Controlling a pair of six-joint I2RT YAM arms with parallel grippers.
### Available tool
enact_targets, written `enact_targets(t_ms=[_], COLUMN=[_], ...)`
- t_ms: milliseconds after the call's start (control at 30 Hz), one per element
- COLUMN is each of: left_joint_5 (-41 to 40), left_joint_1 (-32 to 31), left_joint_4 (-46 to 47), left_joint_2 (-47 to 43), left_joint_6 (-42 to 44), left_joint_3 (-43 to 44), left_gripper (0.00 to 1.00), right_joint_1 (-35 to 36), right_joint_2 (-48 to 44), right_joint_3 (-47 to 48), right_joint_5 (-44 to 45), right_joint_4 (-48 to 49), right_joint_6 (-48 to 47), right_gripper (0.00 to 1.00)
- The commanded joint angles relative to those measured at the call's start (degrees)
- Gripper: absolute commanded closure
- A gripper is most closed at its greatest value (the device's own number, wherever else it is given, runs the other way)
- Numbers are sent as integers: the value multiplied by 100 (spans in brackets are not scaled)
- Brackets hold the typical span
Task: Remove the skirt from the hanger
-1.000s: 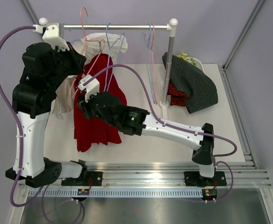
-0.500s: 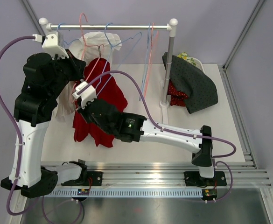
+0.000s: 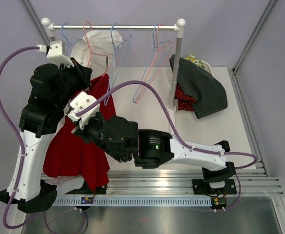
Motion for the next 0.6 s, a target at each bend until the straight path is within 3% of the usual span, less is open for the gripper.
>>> enact_targets(t_ms=[0, 267, 567], left_joint_5=[-536, -1195, -1732], left_joint_1=[-217, -534, -526], left_joint_4=[777, 882, 689], left_joint_2=[33, 217, 1359], left_joint_6=[84, 401, 981], left_joint_3=[-34, -26, 1512], left_gripper=[100, 100, 100], right_joint_1=[330, 857, 1780], right_joint_2=[48, -127, -347], right_joint_3=[651, 714, 107], right_joint_5=[140, 536, 1133], right_joint_4=[482, 456, 333], right_joint_6=[-347, -542, -410], right_gripper=[100, 100, 100])
